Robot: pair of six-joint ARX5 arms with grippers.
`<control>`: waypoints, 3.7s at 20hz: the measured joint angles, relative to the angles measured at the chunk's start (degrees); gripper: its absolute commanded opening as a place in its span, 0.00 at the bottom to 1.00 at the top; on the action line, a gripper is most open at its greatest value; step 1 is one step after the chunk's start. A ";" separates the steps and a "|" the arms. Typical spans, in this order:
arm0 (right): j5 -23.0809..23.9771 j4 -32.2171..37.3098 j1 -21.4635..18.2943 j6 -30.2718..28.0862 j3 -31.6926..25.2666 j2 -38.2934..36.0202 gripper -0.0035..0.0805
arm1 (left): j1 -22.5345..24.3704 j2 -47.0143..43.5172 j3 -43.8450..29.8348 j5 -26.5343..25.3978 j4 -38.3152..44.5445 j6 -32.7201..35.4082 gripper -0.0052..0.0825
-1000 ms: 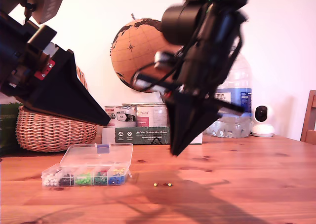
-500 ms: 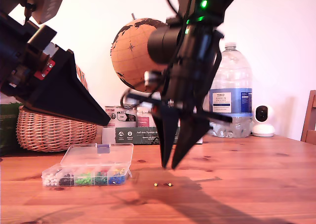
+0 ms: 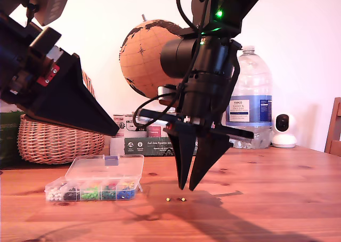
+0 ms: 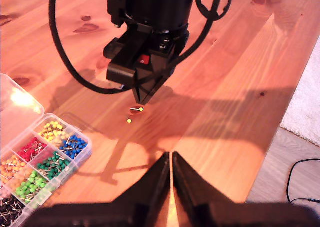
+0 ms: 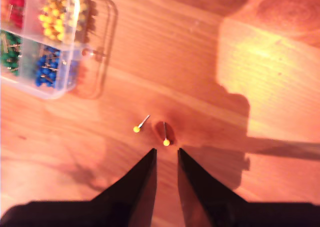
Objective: Sort the loose pins on the table into their correct compartments
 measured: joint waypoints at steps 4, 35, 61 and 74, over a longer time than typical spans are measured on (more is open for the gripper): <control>0.00 0.44 -0.02 0.00 0.00 1.36 0.17 | 0.00 0.00 0.00 0.00 -0.02 0.00 0.03; 3.67 -5.90 1.66 -0.72 7.02 5.77 0.17 | 0.00 0.00 0.00 0.00 -0.02 0.00 0.03; 3.76 -5.35 2.08 -1.53 7.13 5.77 0.08 | 0.00 0.00 0.00 0.00 -0.04 -0.02 0.03; 2.75 -6.47 2.08 -1.53 7.13 5.81 0.03 | 0.00 0.00 0.00 0.00 -0.04 0.00 0.03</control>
